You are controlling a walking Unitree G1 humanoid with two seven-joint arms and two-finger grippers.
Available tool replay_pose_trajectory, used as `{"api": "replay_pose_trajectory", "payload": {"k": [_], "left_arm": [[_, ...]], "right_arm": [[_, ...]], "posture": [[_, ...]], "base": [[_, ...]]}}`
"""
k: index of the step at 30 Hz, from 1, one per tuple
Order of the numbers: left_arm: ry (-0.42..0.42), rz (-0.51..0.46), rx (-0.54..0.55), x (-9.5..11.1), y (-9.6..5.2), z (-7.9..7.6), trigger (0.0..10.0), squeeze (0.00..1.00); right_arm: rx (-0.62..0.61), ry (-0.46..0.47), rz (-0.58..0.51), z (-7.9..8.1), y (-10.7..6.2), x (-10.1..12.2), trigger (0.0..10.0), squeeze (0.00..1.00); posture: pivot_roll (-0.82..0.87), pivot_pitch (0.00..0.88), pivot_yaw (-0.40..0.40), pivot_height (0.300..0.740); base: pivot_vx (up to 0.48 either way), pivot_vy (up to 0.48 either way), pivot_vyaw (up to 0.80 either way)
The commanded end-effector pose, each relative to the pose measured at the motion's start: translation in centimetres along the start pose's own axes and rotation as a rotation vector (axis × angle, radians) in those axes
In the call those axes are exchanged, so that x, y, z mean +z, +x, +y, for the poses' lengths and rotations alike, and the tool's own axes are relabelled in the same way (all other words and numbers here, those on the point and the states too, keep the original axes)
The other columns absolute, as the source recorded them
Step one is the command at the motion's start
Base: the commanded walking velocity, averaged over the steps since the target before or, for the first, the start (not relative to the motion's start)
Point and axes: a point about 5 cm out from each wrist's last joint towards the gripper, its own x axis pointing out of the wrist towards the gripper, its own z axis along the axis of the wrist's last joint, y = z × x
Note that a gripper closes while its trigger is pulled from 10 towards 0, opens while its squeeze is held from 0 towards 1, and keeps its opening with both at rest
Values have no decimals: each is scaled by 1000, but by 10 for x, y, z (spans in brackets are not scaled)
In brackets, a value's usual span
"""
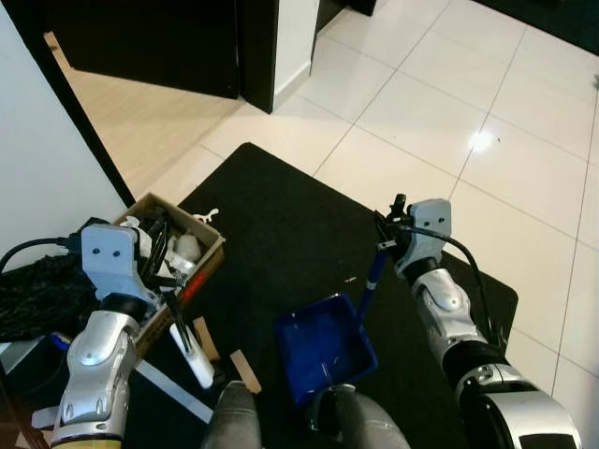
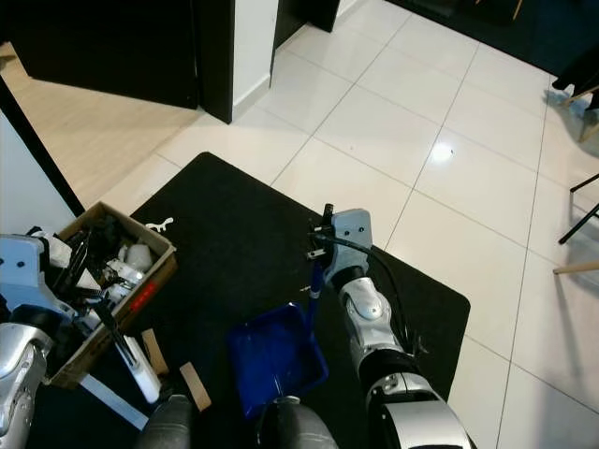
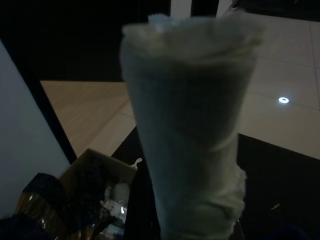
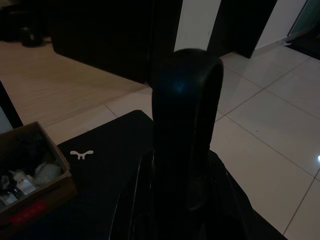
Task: Sweep floor
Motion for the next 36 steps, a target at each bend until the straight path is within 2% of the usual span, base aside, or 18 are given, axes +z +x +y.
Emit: {"api": "replay_pose_trajectory", "payload": {"k": [1,7,11,13,17,22,26,32,36], "left_arm": [[20,-3,-9,-5,-2,-2,10000,0],[28,-8,2,-6,-4,2,10000,0],[34,-8,1,-8,-3,3,10000,0],[35,-8,0,-8,-3,3,10000,0],[37,-7,-3,-11,-4,2,10000,0],[38,-7,2,-13,-6,2,10000,0],[39,-5,4,-14,-7,3,10000,0],[42,-2,-1,-14,-7,3,10000,0],[48,1,1,-15,-9,5,10000,0]], "right_arm": [[0,-4,95,2,-13,-20,10000,0],[-10,-89,31,-4,-8,-8,10000,0],[-63,-20,-39,-16,5,12,10000,0],[-67,-16,-52,-17,8,16,10000,0],[-35,-77,-53,-15,9,17,10000,0],[-62,-57,-82,-19,13,25,10000,0],[-67,-101,-120,-25,19,37,10000,0],[-50,-137,-80,-22,18,30,10000,0],[-10,-179,-43,-13,15,21,10000,0]], "posture": [[284,226,-118,740],[289,226,-115,740],[290,224,-117,740],[289,223,-116,740],[298,219,-121,740],[298,215,-124,740],[299,212,-121,740],[308,214,-118,740],[318,217,-114,740]], "base": [[0,0,0],[0,0,0],[0,0,0],[0,0,0],[0,0,0],[0,0,0],[0,0,0],[0,0,0],[0,0,0]]}}
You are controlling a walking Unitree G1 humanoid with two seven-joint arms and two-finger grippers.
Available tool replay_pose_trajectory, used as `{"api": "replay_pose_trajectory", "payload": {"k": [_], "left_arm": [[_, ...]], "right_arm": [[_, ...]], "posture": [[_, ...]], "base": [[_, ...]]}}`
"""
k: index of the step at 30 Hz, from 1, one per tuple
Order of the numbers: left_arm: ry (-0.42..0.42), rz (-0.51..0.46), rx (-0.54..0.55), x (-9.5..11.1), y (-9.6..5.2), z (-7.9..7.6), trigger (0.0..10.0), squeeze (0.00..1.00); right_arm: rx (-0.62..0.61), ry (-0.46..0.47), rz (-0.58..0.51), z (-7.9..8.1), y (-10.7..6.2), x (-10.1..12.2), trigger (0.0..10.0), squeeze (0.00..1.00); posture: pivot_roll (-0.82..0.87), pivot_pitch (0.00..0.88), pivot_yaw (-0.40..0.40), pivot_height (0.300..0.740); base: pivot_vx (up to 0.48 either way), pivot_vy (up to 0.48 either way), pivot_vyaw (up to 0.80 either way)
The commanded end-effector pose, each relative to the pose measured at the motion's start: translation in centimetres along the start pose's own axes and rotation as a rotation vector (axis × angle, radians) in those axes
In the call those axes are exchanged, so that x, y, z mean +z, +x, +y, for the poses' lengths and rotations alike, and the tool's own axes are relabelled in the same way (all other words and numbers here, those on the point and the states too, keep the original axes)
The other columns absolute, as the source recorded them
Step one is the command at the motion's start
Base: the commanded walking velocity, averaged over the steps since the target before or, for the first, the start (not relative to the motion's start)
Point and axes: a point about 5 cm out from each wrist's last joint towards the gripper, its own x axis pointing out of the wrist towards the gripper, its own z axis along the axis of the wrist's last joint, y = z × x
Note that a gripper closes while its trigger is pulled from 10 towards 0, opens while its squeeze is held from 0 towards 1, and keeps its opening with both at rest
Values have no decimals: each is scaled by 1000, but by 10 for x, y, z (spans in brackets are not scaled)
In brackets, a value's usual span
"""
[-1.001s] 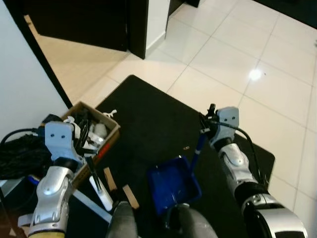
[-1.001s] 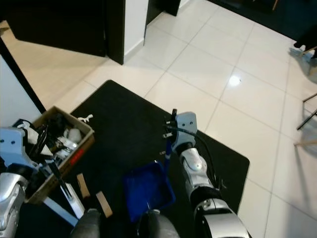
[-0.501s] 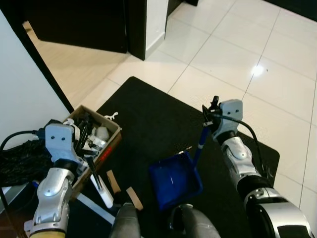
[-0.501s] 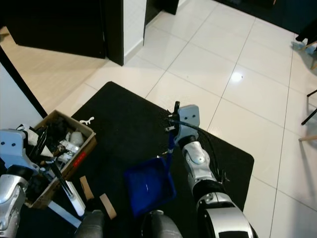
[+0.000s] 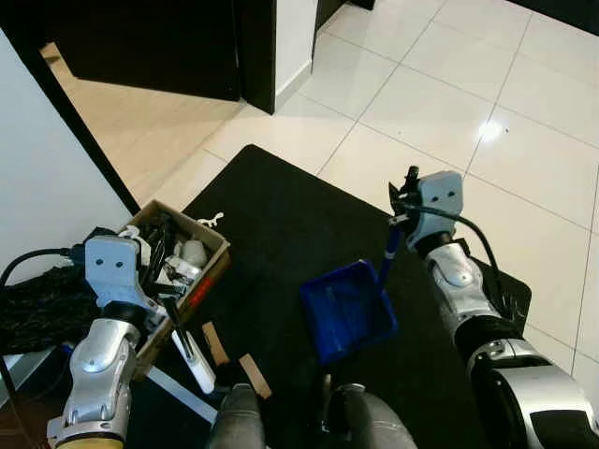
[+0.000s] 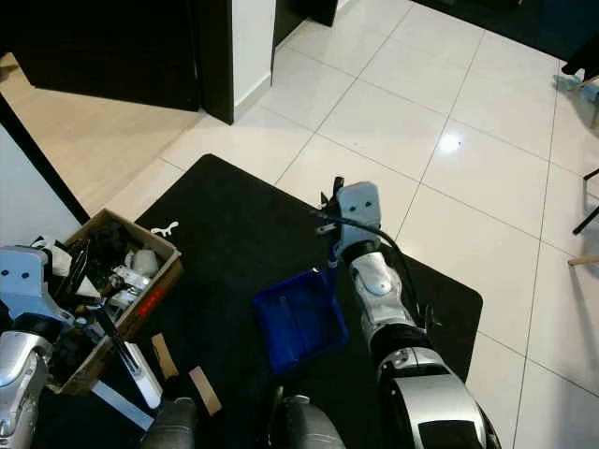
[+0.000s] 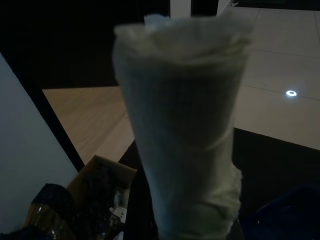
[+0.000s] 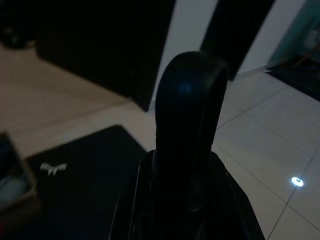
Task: Sweep floor
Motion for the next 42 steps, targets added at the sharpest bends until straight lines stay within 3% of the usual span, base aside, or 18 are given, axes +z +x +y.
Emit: {"api": "replay_pose_trajectory", "payload": {"k": [1,12,21,26,30,38,42], "left_arm": [[28,12,-6,-4,-6,3,10000,0],[36,24,-3,-6,-13,5,10000,0],[-174,136,145,-15,-23,12,10000,0],[-200,169,151,-17,-25,12,10000,0],[-183,253,183,-19,-33,14,10000,0],[-230,293,192,-18,-45,12,10000,0],[-238,336,215,-18,-52,10,10000,0]], "right_arm": [[13,-29,19,2,-5,-7,10000,0],[38,-42,53,6,0,-6,10000,0],[47,-67,-22,5,22,20,10000,0],[68,-90,-34,7,27,27,10000,0],[95,-104,33,16,21,13,10000,0],[88,-50,125,29,7,-10,10000,0],[94,-43,127,34,6,-11,10000,0]], "posture": [[319,220,-112,740],[340,230,-111,740],[370,233,-116,740],[378,233,-114,740],[412,250,-110,740],[463,278,-92,740],[468,281,-92,740]], "base": [[0,0,0],[0,0,0],[0,0,0],[0,0,0],[0,0,0],[0,0,0],[0,0,0]]}}
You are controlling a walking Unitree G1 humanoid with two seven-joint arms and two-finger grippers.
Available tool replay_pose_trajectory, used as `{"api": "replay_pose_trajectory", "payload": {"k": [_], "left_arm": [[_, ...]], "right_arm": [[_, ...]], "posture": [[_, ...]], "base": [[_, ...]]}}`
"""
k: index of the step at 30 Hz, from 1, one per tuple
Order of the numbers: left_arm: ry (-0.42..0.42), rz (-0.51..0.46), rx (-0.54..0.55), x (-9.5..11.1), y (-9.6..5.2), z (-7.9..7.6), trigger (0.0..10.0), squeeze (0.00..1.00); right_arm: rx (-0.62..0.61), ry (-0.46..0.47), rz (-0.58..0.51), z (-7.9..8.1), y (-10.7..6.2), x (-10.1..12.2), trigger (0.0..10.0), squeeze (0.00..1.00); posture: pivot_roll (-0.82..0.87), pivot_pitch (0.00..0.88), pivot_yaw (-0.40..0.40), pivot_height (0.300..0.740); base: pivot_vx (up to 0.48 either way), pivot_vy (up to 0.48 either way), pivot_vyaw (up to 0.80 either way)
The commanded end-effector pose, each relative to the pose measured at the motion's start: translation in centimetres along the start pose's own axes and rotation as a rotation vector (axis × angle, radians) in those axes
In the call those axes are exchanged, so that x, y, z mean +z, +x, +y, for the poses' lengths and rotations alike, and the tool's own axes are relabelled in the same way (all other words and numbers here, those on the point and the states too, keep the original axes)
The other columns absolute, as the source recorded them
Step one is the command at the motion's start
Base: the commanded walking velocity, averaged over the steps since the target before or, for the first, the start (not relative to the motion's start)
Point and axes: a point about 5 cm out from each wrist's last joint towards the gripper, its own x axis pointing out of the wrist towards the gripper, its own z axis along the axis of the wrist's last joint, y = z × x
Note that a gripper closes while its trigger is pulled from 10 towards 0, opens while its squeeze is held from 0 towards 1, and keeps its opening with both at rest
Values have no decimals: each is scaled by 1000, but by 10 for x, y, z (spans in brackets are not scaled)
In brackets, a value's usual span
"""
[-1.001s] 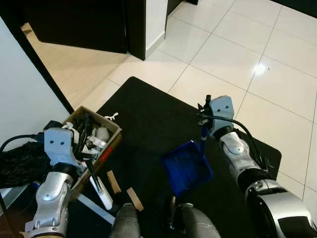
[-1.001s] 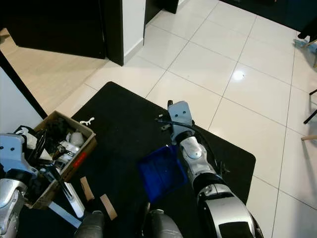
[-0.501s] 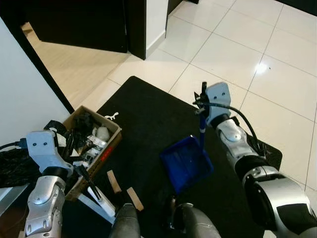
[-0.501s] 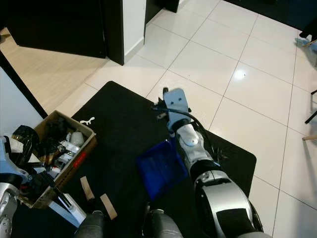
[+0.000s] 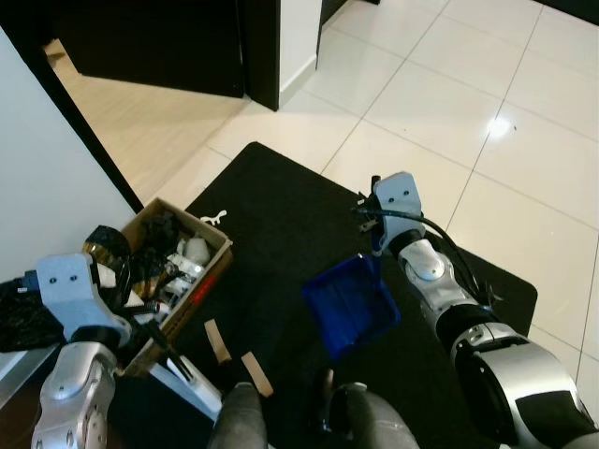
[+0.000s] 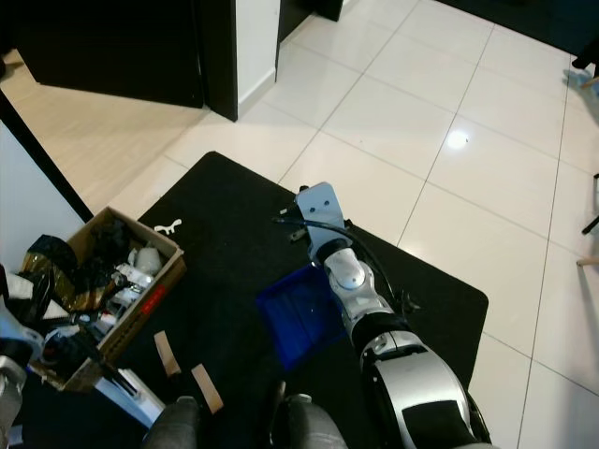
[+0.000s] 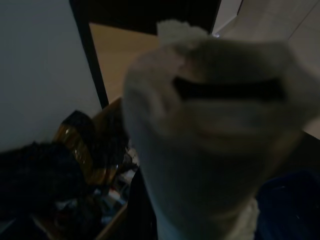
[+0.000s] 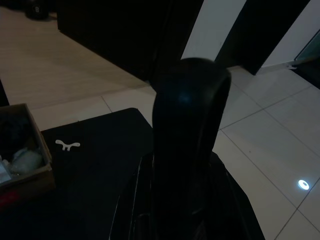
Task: Sweep floor
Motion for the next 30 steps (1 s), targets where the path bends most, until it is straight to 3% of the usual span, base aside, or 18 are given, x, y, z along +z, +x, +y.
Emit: {"api": "replay_pose_trajectory", "payload": {"k": [1,4,5,6,10,16,21,22,25,30], "left_arm": [[-67,118,36,-19,-9,-1,10000,0],[-86,131,46,-19,-10,-1,10000,0],[-168,121,5,-19,-12,-5,10000,0],[-197,102,-34,-18,-13,-7,10000,0],[-117,108,-60,-20,-16,-10,10000,0],[-96,101,-87,-14,-15,-16,10000,0],[-98,95,-89,-12,-14,-16,10000,0],[-97,91,-90,-11,-14,-15,10000,0],[-95,86,-89,-10,-15,-14,10000,0],[-94,75,-86,-7,-14,-13,10000,0]], "right_arm": [[15,16,55,7,-5,-11,10000,0],[17,15,47,7,-3,-9,10000,0],[16,12,17,5,2,0,10000,0],[15,13,6,4,4,3,10000,0],[13,3,-62,1,13,21,10000,0],[8,16,-122,1,20,36,10000,0],[34,4,-88,12,17,27,10000,0],[79,-21,-43,25,10,14,10000,0],[122,-14,10,37,1,-1,10000,0],[142,26,110,44,-12,-22,10000,0]], "posture": [[469,282,-95,740],[469,282,-95,740],[464,279,-103,740],[464,279,-103,740],[461,281,-109,740],[463,282,-108,740],[470,282,-110,740],[473,283,-111,740],[477,284,-113,740],[474,283,-113,740]], "base": [[0,0,0],[0,0,0],[0,0,0],[0,0,0],[0,0,0],[0,0,0],[0,0,0],[0,0,0],[0,0,0],[0,0,0]]}}
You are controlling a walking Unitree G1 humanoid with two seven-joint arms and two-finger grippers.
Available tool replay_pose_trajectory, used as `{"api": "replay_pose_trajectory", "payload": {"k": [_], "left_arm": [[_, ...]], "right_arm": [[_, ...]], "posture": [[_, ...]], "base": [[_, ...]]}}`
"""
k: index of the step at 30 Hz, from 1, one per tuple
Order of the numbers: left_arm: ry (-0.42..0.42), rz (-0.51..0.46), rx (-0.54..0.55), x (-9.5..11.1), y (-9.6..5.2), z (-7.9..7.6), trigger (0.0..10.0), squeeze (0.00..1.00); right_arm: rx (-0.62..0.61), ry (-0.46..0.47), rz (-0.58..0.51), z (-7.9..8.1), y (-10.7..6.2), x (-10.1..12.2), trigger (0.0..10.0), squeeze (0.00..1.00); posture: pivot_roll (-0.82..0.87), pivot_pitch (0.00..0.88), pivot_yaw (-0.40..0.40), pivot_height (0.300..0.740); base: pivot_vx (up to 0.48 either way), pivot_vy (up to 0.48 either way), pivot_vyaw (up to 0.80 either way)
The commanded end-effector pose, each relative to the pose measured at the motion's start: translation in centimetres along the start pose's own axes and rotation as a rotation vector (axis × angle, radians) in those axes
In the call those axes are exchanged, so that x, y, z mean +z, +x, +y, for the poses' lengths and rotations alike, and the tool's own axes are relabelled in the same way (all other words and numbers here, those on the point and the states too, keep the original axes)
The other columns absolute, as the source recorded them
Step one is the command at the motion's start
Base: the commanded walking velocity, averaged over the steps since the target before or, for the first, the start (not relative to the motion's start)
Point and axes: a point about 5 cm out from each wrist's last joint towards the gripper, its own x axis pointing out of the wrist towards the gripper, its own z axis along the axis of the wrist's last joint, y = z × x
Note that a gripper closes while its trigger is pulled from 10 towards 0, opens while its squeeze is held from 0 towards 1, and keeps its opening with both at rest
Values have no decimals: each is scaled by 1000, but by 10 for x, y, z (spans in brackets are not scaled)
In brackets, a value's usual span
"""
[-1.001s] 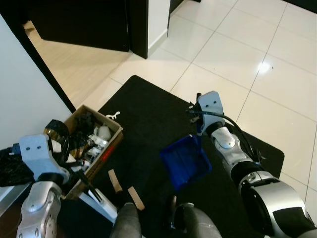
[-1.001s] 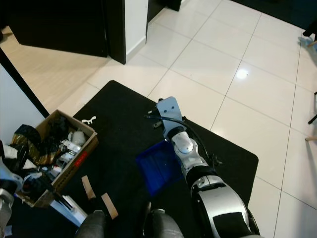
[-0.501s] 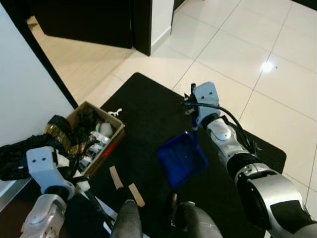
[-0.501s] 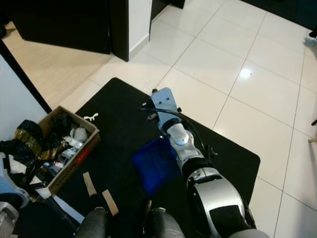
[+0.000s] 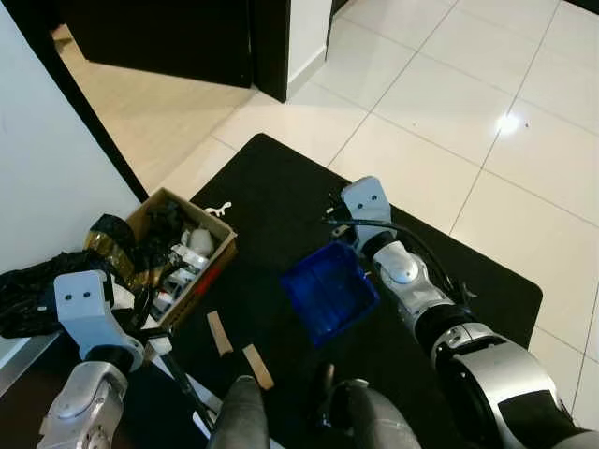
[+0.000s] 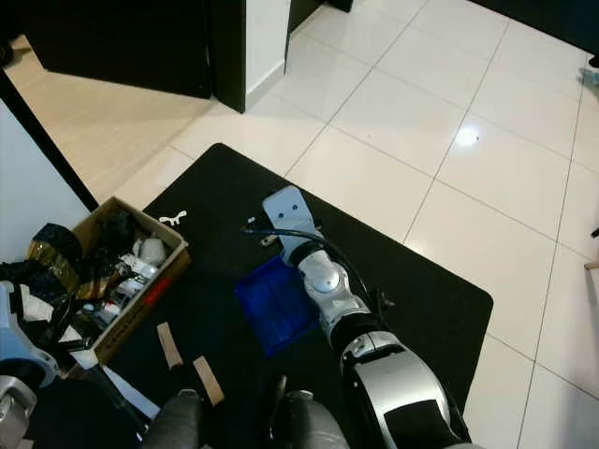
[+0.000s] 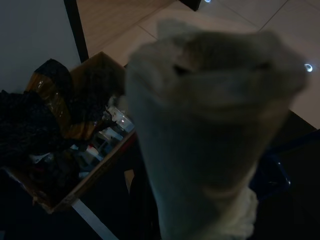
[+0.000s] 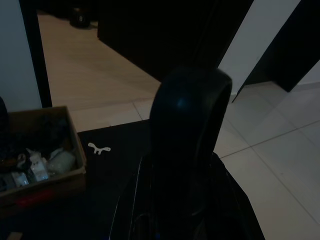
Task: Sweep floor
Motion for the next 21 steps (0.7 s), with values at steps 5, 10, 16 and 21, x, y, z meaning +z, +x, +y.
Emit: {"api": "replay_pose_trajectory", "payload": {"k": [5,10,16,21], "left_arm": [[-10,-20,-14,4,0,-2,10000,0],[-9,-22,-20,5,2,-3,10000,0],[-12,-17,-23,4,3,-3,10000,0],[-15,-9,-29,1,5,-4,10000,0]], "right_arm": [[25,30,207,8,-22,-40,10000,0],[15,-16,291,-1,-27,-50,10000,0],[9,-220,401,-33,-31,-55,10000,0],[13,-354,470,-58,-36,-57,10000,0]], "posture": [[459,275,-112,740],[450,271,-114,740],[424,276,-112,740],[401,271,-108,740]], "base": [[0,0,0],[0,0,0],[0,0,0],[0,0,0]]}}
